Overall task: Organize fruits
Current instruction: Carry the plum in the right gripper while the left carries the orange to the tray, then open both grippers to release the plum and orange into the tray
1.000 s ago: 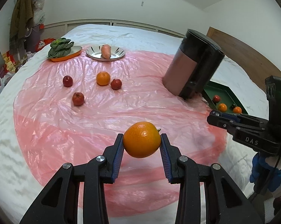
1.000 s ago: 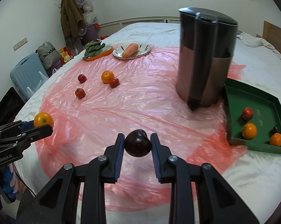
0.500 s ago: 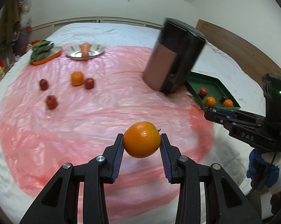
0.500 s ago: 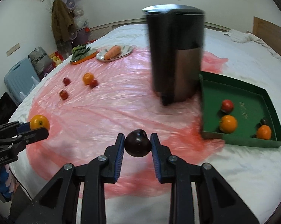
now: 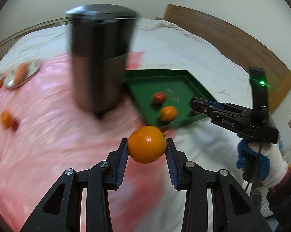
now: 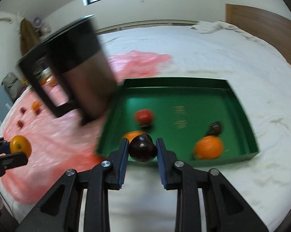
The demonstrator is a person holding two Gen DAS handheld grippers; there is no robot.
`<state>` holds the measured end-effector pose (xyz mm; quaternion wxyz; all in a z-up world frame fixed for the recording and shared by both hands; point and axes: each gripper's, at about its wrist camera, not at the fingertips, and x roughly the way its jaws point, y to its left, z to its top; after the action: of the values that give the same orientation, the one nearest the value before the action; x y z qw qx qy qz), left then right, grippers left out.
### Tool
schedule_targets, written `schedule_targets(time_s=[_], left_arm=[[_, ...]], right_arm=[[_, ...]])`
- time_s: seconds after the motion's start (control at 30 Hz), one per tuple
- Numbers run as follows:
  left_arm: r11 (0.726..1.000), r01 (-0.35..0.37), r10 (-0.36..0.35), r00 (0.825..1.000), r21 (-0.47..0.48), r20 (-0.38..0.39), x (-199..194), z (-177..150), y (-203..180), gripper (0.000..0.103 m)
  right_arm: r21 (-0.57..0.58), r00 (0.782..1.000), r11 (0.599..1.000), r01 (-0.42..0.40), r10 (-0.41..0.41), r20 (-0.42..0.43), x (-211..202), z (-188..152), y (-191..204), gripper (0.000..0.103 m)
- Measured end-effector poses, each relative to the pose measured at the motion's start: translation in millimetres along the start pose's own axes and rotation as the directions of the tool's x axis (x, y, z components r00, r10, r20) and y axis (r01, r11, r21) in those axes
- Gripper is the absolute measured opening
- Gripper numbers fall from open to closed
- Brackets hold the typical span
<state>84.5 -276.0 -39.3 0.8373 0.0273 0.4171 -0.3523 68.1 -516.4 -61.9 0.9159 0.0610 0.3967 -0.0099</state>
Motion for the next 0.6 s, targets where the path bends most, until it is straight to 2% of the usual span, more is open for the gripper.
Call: schedule_targets(time_s=[0.17,0.33,0.6], left_arm=[[0.996,0.038,-0.037,0.999,0.084,-0.015,49,35,-43,0.033],[0.988,0.059,-0.050,0.997,0.140,-0.065,108,61,-76,0.033],[0.978,0.049,-0.021,0.990,0.202,-0.136,168,64,-100,0.033]], right_arm=[[0.037,0.998,0.997,0.062,-0.063,0.012,19,21,-60,0.026],[0.075,0.996,0.993,0.092,-0.092,0.008,47,43,-105,0.026],[0.071,0.993,0.991,0.112,-0.109,-0.051,89,55,-132,0.026]])
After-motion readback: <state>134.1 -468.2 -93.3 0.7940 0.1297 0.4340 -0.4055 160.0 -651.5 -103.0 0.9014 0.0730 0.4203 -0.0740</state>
